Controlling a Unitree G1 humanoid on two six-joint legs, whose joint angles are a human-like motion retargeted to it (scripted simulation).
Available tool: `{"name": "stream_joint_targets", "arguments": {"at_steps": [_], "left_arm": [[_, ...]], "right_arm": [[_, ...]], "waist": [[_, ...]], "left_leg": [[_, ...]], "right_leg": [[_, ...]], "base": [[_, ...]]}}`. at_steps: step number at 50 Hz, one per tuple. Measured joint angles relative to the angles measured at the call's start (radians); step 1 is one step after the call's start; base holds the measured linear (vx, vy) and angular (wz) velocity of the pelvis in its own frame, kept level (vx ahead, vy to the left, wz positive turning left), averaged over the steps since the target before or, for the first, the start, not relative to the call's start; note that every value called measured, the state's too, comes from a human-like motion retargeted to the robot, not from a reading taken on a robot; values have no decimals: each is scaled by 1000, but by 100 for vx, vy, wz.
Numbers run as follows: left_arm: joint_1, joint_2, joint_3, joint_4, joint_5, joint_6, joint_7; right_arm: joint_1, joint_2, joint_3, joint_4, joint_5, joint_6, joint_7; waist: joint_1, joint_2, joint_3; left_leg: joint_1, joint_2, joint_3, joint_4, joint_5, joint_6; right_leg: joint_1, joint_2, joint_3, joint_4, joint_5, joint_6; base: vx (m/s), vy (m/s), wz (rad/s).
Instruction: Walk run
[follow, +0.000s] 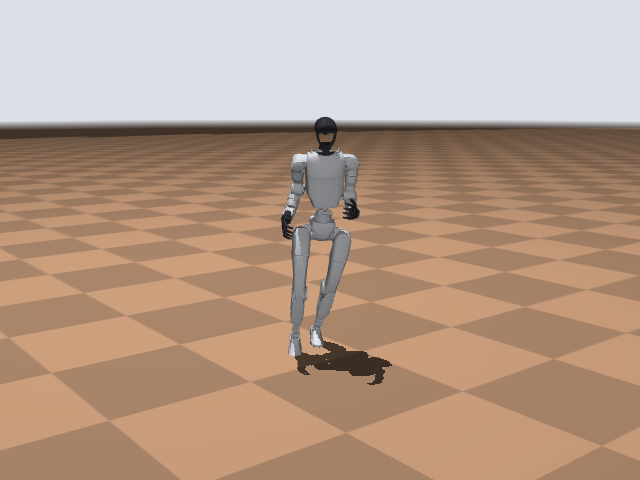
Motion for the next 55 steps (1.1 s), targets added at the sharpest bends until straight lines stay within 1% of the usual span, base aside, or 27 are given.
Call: {"name": "stream_joint_targets", "arguments": {"at_steps": [3, 5, 8, 10, 11, 12, 14, 17, 20, 23, 25, 27, 28, 30, 32, 33, 36, 38, 40, 42, 45, 48, 50, 52, 53, 54, 55], "left_arm": [[20, 27, -31, -8, 11, -16, -1], [53, 43, -43, -2, 20, -26, 3], [130, 64, -51, 6, 24, -25, 4], [194, 90, -36, 4, 23, -20, -19], [236, 97, -1, 19, 44, -26, -48], [269, 99, 28, 42, 66, -27, -72], [308, 63, 64, 110, 100, -14, -84], [392, -21, 127, 166, 40, -11, -85], [454, -55, 206, 196, -12, 4, -134], [471, -39, 253, 207, -21, 13, -163], [460, -15, 253, 206, -23, 13, -159], [428, -4, 245, 181, -24, 7, -123], [411, -3, 248, 156, -18, -1, -103], [364, -3, 257, 100, 10, -9, -57], [294, 3, 248, 34, 59, -10, 27], [271, 7, 227, 2, 81, -15, 71], [88, 7, 224, -7, 115, -35, 116], [-27, 11, 188, 3, 100, -38, 87], [-87, 44, 68, -29, 64, -46, 89], [-102, 78, -1, -63, 46, -51, 84], [-63, 117, -64, -99, 48, -52, 80], [16, 146, -59, -124, 44, -33, 77], [78, 161, -34, -126, 46, -30, 86], [147, 162, 2, -106, 62, -43, 110], [191, 156, 32, -88, 81, -57, 111], [254, 153, 72, -47, 107, -73, 94], [327, 150, 116, 4, 136, -91, 68]], "right_arm": [[8, 10, -50, 5, 15, 0, -36], [-18, 9, -75, 1, 14, 2, -61], [-100, -26, -96, -21, -15, 3, -103], [-173, -60, -90, -34, -39, 4, -128], [-200, -72, -64, -37, -40, 6, -139], [-237, -88, -46, -37, -31, 8, -148], [-353, -130, -40, -27, 54, 8, -138], [-486, -161, -8, -35, 221, 5, -67], [-526, -203, -9, -77, 287, -6, -37], [-498, -213, -2, -101, 273, 3, -12], [-463, -179, -2, -108, 267, 32, 23], [-424, -128, 4, -103, 262, 61, 76], [-408, -103, 19, -93, 260, 69, 95], [-390, -61, 45, -51, 241, 79, 107], [-383, -19, 78, 22, 212, 73, 87], [-351, 4, 91, 61, 196, 64, 83], [-245, 43, 124, 169, 211, 64, 94], [-164, 65, 83, 215, 281, 106, 184], [-71, 107, 6, 219, 367, 157, 297], [4, 113, -61, 213, 440, 171, 332], [72, 80, -138, 192, 457, 131, 300], [57, 32, -167, 139, 379, 64, 210], [6, -1, -147, 94, 321, 26, 133], [-77, -42, -97, 36, 281, 10, 63], [-124, -64, -60, 5, 268, 8, 38], [-164, -84, -25, -24, 265, 9, 24], [-202, -104, 9, -52, 267, 12, 17]], "waist": [[-89, 29, 6], [-123, 64, 11], [-140, 75, 32], [-117, 49, 48], [-93, 70, 55], [-78, 83, 64], [-70, 58, 83], [6, -10, 91], [121, -41, 97], [284, -124, 102], [358, -171, 107], [373, -200, 111], [357, -213, 118], [259, -228, 142], [181, -207, 132], [149, -155, 118], [112, -71, 111], [146, -96, 73], [106, -110, 54], [-13, -71, 34], [-166, 0, 7], [-246, 52, 32], [-237, 70, 80], [-208, 17, 109], [-156, -13, 110], [-139, -19, 124], [-139, -15, 144]], "left_leg": [[104, 11, -76, -50, 217, -80], [162, 48, -106, -69, 400, -123], [209, 62, -99, 20, 674, -222], [162, 35, -49, 249, 785, -298], [94, 79, 6, 452, 785, -285], [26, 85, 24, 621, 773, -278], [-128, 1, 0, 833, 668, -252], [-376, 114, 234, 1043, 388, -85], [-587, 159, 316, 964, 191, -44], [-697, 133, 426, 629, 133, -49], [-700, 123, 487, 331, 103, -78], [-678, 84, 442, 108, 84, -106], [-650, 97, 458, 58, 75, -121], [-543, 93, 527, 68, 117, -18], [-495, 94, 366, 213, -93, 33], [-501, 94, 199, 307, -163, 33], [-427, 182, 133, 480, -329, 33], [-301, 150, 188, 421, -376, 33], [-174, 75, 126, 299, -334, 33], [-39, 36, 28, 142, -181, 25], [125, 84, -32, -34, 283, -80], [217, 143, -25, -51, 744, -212], [209, 210, 88, 192, 785, -253], [200, 62, 28, 342, 783, -277], [163, -45, 19, 423, 776, -304], [115, -87, 54, 564, 724, -304], [60, -97, 112, 736, 649, -291]], "right_leg": [[-24, -27, 125, -300, -71, 66], [-20, -25, 234, -457, -141, 53], [-7, -73, 133, -499, -136, 90], [25, -111, 4, -419, -170, 62], [60, 13, 154, -343, -239, 19], [79, 83, 242, -274, -297, -11], [82, 29, 201, -185, -368, -17], [189, 38, 195, -174, -447, -73], [324, 72, 175, -279, -395, -102], [475, 84, 153, -446, -71, -62], [564, 90, 158, -523, 239, 42], [619, 72, 51, -516, 447, 166], [606, 77, 10, -403, 469, 188], [565, 105, 35, -104, 476, 195], [542, 239, 69, -49, 467, 117], [507, 310, 16, -2, 440, 82], [300, 287, -50, 329, 194, -67], [153, 228, 6, 375, 62, -156], [11, 125, 7, 318, -33, -174], [-100, 7, -22, 193, -95, -124], [-182, -36, 1, -119, -107, -49], [-153, -38, 88, -414, -189, 102], [-97, -28, 0, -467, -240, 124], [-43, -61, -81, -440, -143, -15], [-25, -72, -113, -381, -222, -161], [-4, -5, 35, -301, -233, -173], [18, 102, 275, -209, -210, -118]], "base": [[135, -30, 190], [141, -39, 123], [135, -46, 55], [135, -56, -39], [150, -64, -60], [152, -59, 20], [142, -36, 80], [141, -32, 13], [163, -19, 20], [178, -16, -38], [160, -20, 1], [166, -32, 52], [190, -45, 120], [187, -61, 201], [255, -71, 163], [254, -16, 112], [186, 1, 83], [205, -8, 68], [230, -13, 204], [227, -16, 340], [200, -34, 246], [184, -58, 91], [170, -63, -40], [210, -80, -107], [257, -90, -145], [249, -79, -97], [192, -43, 49]]}}
